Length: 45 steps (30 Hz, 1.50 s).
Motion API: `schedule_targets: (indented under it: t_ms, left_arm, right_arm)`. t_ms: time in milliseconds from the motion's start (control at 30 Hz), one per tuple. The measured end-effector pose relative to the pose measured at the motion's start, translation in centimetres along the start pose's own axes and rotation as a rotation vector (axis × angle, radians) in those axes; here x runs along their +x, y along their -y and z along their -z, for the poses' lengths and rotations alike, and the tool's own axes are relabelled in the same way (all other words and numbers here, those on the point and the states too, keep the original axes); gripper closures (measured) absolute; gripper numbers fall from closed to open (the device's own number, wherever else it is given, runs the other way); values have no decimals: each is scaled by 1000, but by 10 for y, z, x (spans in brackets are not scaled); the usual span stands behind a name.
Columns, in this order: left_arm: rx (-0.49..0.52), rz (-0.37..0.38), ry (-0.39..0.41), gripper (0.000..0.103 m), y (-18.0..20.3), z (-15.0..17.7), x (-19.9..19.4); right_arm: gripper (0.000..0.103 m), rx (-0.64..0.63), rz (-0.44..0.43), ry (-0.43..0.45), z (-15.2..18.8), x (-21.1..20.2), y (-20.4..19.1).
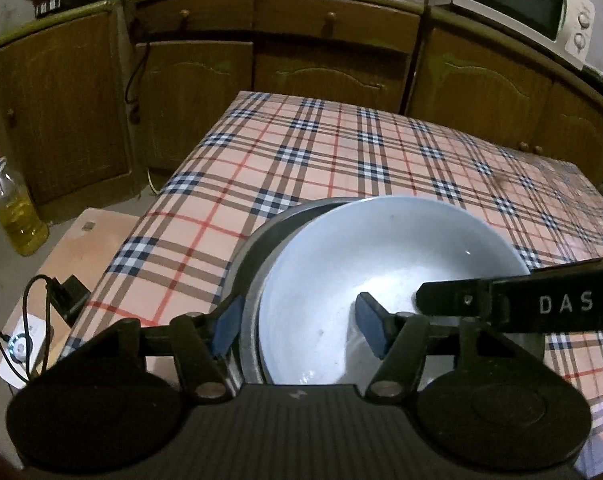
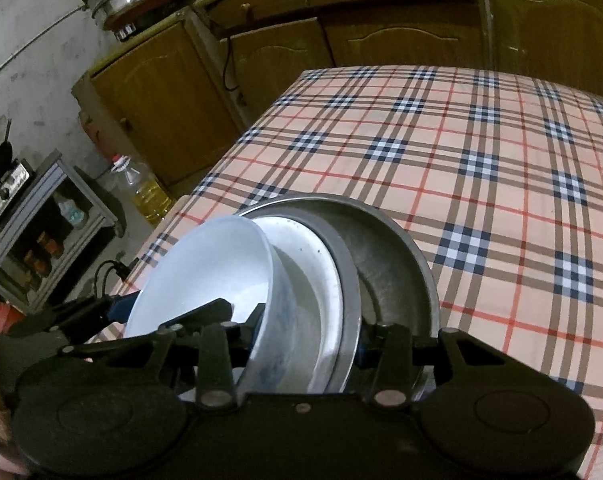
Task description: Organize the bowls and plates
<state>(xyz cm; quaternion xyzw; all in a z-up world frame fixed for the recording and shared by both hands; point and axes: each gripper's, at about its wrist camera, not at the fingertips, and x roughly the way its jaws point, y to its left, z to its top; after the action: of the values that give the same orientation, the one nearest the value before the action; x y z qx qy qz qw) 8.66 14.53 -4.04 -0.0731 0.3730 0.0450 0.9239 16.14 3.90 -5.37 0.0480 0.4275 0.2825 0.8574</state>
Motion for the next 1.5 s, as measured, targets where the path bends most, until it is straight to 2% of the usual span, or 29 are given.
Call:
schedule_targets:
  t_ms: [133, 267, 367, 600, 833, 867, 900, 1000, 1133, 1300, 1500]
  left_arm:
    - [-42, 19, -11, 42, -6, -1, -4]
    - [-24, 17, 40, 41, -5, -1, -16]
    - [3, 5, -2, 42, -2, 1, -8]
    - [61, -12, -5, 40, 3, 2, -5]
    - [27, 14, -20, 39, -2, 2, -3]
    - [22, 16, -23, 39, -3, 2, -2]
    - [19, 17, -29, 38, -2, 2, -1]
    - [-1, 40, -57, 36, -3, 3, 2]
    - [-2, 38, -58, 36, -2, 3, 3]
    - [3, 31, -57, 36, -1, 3, 3]
    - [1, 13, -41, 39, 1, 1, -4]
  right_arm:
    - [51, -27, 13, -9, -2, 1, -3]
    - [51, -40, 19, -23, -3, 1, -4]
    - [51, -44, 26, -35, -5, 2, -5]
    - [51, -58, 29, -55, -7, 3, -7]
    - [50, -58, 41, -80, -7, 3, -6]
    - [50, -57, 44, -82, -8, 3, -6]
    - [42, -64, 54, -79, -8, 2, -7]
    - [40, -148, 185, -71, -13, 1, -14]
    - [37, -114, 132, -82, -18, -2, -2]
    - [38, -126, 144, -59, -15, -5, -4]
    - [39, -115, 162, 37, -9, -35, -6]
